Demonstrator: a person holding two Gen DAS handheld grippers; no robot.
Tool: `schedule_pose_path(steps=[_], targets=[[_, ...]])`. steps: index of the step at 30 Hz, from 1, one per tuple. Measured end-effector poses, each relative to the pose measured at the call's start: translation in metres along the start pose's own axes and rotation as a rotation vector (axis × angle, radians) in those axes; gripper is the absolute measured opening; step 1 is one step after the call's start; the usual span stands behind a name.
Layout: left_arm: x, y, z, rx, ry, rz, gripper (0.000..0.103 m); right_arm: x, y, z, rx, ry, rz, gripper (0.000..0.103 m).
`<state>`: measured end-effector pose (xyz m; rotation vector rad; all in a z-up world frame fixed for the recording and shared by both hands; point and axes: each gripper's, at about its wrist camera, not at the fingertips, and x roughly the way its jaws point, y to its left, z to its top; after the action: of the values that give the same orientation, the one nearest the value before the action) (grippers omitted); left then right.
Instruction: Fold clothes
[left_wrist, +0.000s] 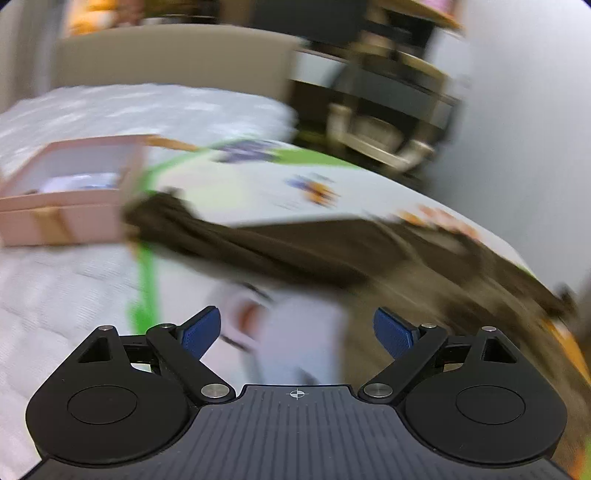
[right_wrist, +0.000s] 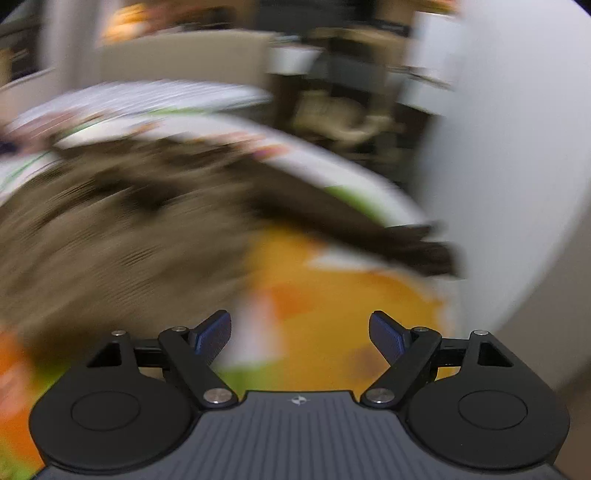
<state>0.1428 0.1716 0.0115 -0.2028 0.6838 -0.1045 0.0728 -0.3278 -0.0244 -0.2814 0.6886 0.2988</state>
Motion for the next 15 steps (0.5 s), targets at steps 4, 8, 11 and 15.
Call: schedule_pose_path(steps=[4,8,11,15], targets=[[-0.014,-0.055,-0.031,0.111,0.05,-0.156,0.096,-0.013,0.05,-0.018,-0.033,0.019,0.155,0.083],[-0.019,-0.095,-0.061,0.188,0.114,-0.28,0.097,-0.007,0.062,-0.024,-0.032,0.031,0.054,0.083],[-0.022,-0.113,-0.082,0.256,0.161,-0.311,0.098,-0.022,0.05,-0.032,-0.017,0.0,-0.101,0.083],[-0.018,-0.107,-0.101,0.259,0.204,-0.263,0.098,-0.05,0.025,-0.036,0.086,-0.058,-0.168,0.083]])
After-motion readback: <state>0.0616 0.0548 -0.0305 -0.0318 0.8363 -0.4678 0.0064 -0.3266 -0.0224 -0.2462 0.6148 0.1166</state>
